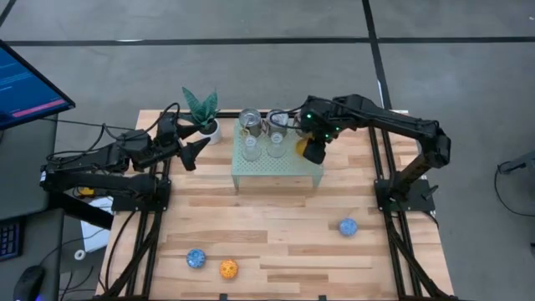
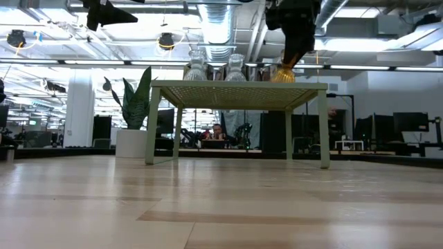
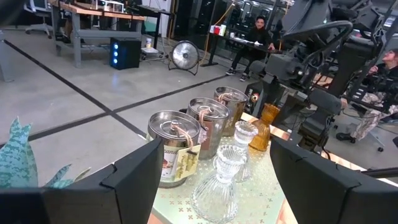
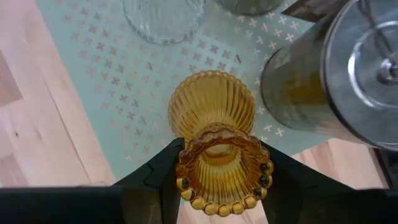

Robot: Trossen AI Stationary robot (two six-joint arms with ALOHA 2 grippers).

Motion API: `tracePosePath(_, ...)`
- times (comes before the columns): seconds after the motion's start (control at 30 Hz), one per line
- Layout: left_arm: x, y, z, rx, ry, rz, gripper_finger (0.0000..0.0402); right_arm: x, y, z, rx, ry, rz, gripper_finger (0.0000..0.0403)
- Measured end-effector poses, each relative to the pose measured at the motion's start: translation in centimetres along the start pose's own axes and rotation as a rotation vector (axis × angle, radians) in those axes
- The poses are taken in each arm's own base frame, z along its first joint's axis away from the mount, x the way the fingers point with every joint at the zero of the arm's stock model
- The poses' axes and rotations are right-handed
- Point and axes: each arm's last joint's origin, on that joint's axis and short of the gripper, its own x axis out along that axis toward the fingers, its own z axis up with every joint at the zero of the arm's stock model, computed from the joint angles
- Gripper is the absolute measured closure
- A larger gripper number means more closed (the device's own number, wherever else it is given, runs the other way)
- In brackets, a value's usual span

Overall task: Pick & Place candle stick holders
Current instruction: Put the brown glass candlestick on the shelf

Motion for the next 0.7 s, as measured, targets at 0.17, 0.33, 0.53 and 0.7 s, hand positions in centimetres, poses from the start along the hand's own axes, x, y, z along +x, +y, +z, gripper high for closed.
tracePosePath(0.17,0.0,0.0,0.0,0.000,0.000,0.000,0.0105,0.4,0.0,0.2,-0.001,0.011,-0.001,0.0248)
tracePosePath(0.33,0.0,0.0,0.0,0.000,0.000,0.000,0.0105,0.9,0.1,0.5,-0.017,0.016,-0.005,0.0244)
tracePosePath(0.53,0.0,0.0,0.0,0.000,0.001,0.000,0.0105,1.1,0.0,0.6,-0.020,0.002,-0.053,0.0233)
tracePosePath(0.7,0.0,0.0,0.0,0.002,0.003,0.000,0.0105,0.9,-0.1,0.7,-0.026,-0.009,-0.056,0.0218)
